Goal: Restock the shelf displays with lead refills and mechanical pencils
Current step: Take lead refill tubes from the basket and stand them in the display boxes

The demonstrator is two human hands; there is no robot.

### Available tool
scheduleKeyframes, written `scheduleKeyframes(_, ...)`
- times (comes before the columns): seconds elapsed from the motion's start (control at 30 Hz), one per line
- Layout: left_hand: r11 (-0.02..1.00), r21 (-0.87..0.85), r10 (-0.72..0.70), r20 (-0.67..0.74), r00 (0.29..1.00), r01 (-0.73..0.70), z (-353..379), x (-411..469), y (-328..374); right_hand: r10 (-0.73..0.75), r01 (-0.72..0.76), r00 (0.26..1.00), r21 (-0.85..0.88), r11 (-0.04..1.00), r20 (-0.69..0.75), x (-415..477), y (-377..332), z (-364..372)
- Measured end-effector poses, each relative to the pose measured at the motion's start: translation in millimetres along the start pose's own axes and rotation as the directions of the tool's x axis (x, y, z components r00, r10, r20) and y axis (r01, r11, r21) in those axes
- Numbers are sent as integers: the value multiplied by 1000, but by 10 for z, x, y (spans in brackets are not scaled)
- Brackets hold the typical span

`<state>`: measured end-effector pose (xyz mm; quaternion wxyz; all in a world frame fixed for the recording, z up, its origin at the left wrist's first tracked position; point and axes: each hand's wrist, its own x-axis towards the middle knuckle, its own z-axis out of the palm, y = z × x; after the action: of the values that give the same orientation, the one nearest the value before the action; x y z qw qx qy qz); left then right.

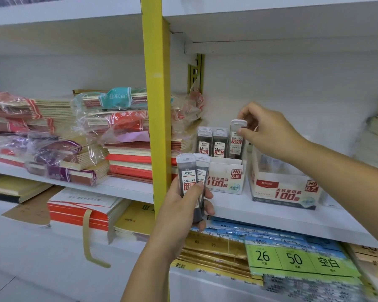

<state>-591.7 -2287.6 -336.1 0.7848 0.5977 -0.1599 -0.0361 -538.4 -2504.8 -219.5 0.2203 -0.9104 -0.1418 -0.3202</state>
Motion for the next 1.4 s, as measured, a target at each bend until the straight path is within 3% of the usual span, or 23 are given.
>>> scheduleKeyframes(0.17, 1000, -7, 1, -7, 1000, -1, -30, -8, 9, -2, 6, 999, -90, 996, 49, 33, 40, 35)
scheduleKeyframes(0.33, 999, -38, 30, 2, 1000, -30, -47, -11, 19, -13, 3, 1000, -352, 936, -25, 85, 61, 78)
scheduleKeyframes(0.63, 999, -9, 36, 4, 999, -36, -25, -13, 21, -35, 10, 999, -495, 869, -42, 32, 30, 54)
scheduleKeyframes(0.7, 999, -9, 35, 14, 999, -35, -23, -28, 35, -71, 34, 995, -415, 909, -73, -82, -81, 9)
scheduleKeyframes(0.8, 999, -12, 36, 40, 999, -35, -13, -54, 55, -18, 18, 1000, 34, 999, -12, -377, -387, -40)
scheduleKeyframes(0.87, 999, -12, 35, 64, 997, -34, -2, -71, 65, 25, -66, 990, 297, 952, 139, -558, -567, -8)
scheduleKeyframes(0.93, 999, -15, 30, 92, 995, -28, 9, -83, 67, 72, -181, 965, 445, 877, 251, -660, -636, 67)
scheduleKeyframes(1.13, 999, -43, -5, 143, 990, 11, 9, -86, 46, 284, -341, 940, 582, 738, 191, -687, -591, 92)
scheduleKeyframes(1.23, 1000, -25, 7, 109, 994, -4, -22, -61, 21, 374, -319, 926, 653, 687, 58, -594, -498, -20)
scheduleKeyframes(1.33, 1000, 7, 13, 50, 999, -13, -48, -31, -17, 320, -178, 932, 559, 810, -168, -425, -382, -211)
scheduleKeyframes(1.4, 1000, 21, 15, 31, 999, -16, -55, -15, -36, 209, -93, 951, 432, 897, -230, -313, -311, -284)
